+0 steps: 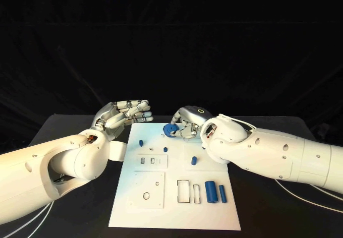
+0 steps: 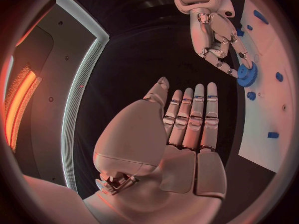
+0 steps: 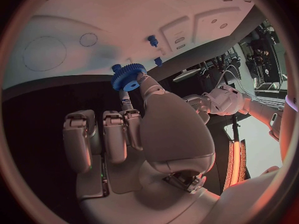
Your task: Assemble the parts on the task board
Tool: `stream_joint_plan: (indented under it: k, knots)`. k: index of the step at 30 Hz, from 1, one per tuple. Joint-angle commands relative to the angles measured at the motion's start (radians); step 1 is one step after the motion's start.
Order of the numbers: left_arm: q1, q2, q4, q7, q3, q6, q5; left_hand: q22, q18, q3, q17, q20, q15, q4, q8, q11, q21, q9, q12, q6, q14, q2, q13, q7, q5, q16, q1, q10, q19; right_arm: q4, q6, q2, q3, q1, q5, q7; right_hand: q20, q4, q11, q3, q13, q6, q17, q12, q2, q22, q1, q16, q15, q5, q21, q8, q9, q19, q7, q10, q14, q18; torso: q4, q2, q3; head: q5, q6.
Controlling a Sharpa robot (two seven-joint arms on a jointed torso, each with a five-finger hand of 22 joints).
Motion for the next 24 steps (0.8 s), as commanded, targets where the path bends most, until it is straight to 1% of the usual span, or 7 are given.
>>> stream_joint_plan:
  k: [1, 6, 10, 15, 17, 20, 24]
  knots:
    - [0.001, 0.003, 0.000, 0.012, 0.001, 0.011, 0.003, -0.001, 0.003, 0.005, -0.001, 0.002, 0.001, -0.001, -0.007, 0.007, 0.002, -0.001, -0.003, 0.002, 0.000, -0.001, 0.000, 0.004, 0.000, -0.006, -0.009, 0.002, -0.002, -0.024, -0.029, 0.024, -0.002, -0.004, -0.055, -0.007, -0.010, -0.001, -0.007, 0.006, 0.154, 0.043, 0.235, 0.001, 0.004, 0.257, -0.003, 0.003, -0.005, 0.004, 0.004, 0.003, 0.021, 0.101, -0.039, 0.019, 0.098, -0.020, -0.0033, 0.000, 0.0001, 0.000, 0.001]
    - [0.001, 0.004, -0.002, 0.012, 0.001, 0.012, 0.003, -0.001, 0.003, 0.005, -0.001, 0.002, 0.001, -0.001, -0.007, 0.007, 0.002, -0.001, -0.003, 0.002, 0.000, -0.001, 0.000, 0.004, 0.000, -0.006, -0.009, 0.002, -0.002, -0.064, -0.036, 0.063, -0.004, -0.022, -0.086, -0.009, -0.010, -0.003, -0.006, 0.008, 0.153, 0.040, 0.232, -0.001, 0.002, 0.255, -0.004, 0.001, -0.005, 0.003, 0.002, 0.000, 0.021, 0.100, -0.038, 0.018, 0.098, -0.020, -0.0030, 0.000, -0.0009, -0.005, 0.002]
    - [0.001, 0.004, -0.004, 0.011, 0.001, 0.011, 0.003, -0.001, 0.003, 0.005, -0.001, 0.002, 0.001, -0.001, -0.007, 0.007, 0.002, -0.001, -0.003, 0.002, 0.000, -0.001, 0.000, 0.004, 0.000, -0.006, -0.009, 0.002, -0.002, -0.086, -0.036, 0.086, -0.005, -0.034, -0.094, -0.007, -0.010, -0.004, -0.006, 0.009, 0.152, 0.039, 0.232, -0.002, 0.001, 0.255, -0.004, 0.001, -0.005, 0.003, 0.003, -0.001, 0.021, 0.100, -0.037, 0.018, 0.098, -0.020, -0.0021, 0.001, 0.0013, -0.004, 0.000]
    - [0.001, 0.004, -0.003, 0.010, 0.001, 0.010, 0.003, -0.001, 0.003, 0.005, -0.001, 0.002, 0.001, -0.001, -0.007, 0.007, 0.002, -0.001, -0.003, 0.002, 0.000, -0.001, 0.000, 0.004, 0.000, -0.006, -0.009, 0.002, -0.002, -0.111, -0.035, 0.109, -0.005, -0.050, -0.099, -0.006, -0.010, -0.004, -0.006, 0.010, 0.152, 0.039, 0.233, -0.002, 0.001, 0.256, -0.003, 0.002, -0.005, 0.003, 0.003, -0.001, 0.021, 0.100, -0.037, 0.018, 0.098, -0.020, -0.0029, 0.001, 0.0013, -0.001, 0.000]
    - [0.001, 0.003, -0.003, 0.010, 0.001, 0.010, 0.003, -0.001, 0.003, 0.005, -0.001, 0.002, 0.001, -0.001, -0.007, 0.007, 0.002, -0.001, -0.003, 0.002, 0.000, -0.001, 0.000, 0.004, 0.000, -0.006, -0.009, 0.002, -0.002, -0.117, -0.035, 0.114, -0.005, -0.053, -0.099, -0.005, -0.010, -0.004, -0.006, 0.010, 0.152, 0.039, 0.233, -0.002, 0.001, 0.256, -0.003, 0.002, -0.005, 0.003, 0.003, -0.001, 0.021, 0.100, -0.037, 0.018, 0.098, -0.020, -0.0027, 0.001, 0.0018, -0.001, 0.000]
    - [0.001, 0.003, -0.003, 0.009, 0.001, 0.010, 0.003, -0.001, 0.003, 0.005, -0.001, 0.002, 0.001, -0.001, -0.007, 0.007, 0.002, -0.001, -0.003, 0.002, 0.000, -0.001, 0.000, 0.004, 0.000, -0.006, -0.009, 0.002, -0.002, -0.127, -0.037, 0.123, -0.005, -0.059, -0.100, -0.006, -0.010, -0.006, -0.006, 0.012, 0.151, 0.039, 0.233, -0.004, 0.001, 0.256, -0.002, 0.002, -0.005, 0.003, 0.003, -0.002, 0.020, 0.100, -0.037, 0.016, 0.098, -0.020, -0.0031, 0.001, 0.0014, 0.001, -0.002]
    - [0.001, 0.003, -0.003, 0.009, 0.001, 0.010, 0.003, -0.001, 0.003, 0.005, -0.001, 0.002, 0.001, -0.001, -0.007, 0.007, 0.002, -0.001, -0.003, 0.002, 0.000, -0.001, 0.000, 0.004, 0.000, -0.006, -0.009, 0.002, -0.002, -0.138, -0.042, 0.133, -0.005, -0.063, -0.101, -0.006, -0.010, -0.006, -0.006, 0.012, 0.151, 0.039, 0.233, -0.004, 0.001, 0.256, -0.002, 0.002, -0.005, 0.003, 0.003, -0.002, 0.020, 0.100, -0.037, 0.016, 0.098, -0.020, -0.0028, 0.001, 0.0017, 0.002, -0.002]
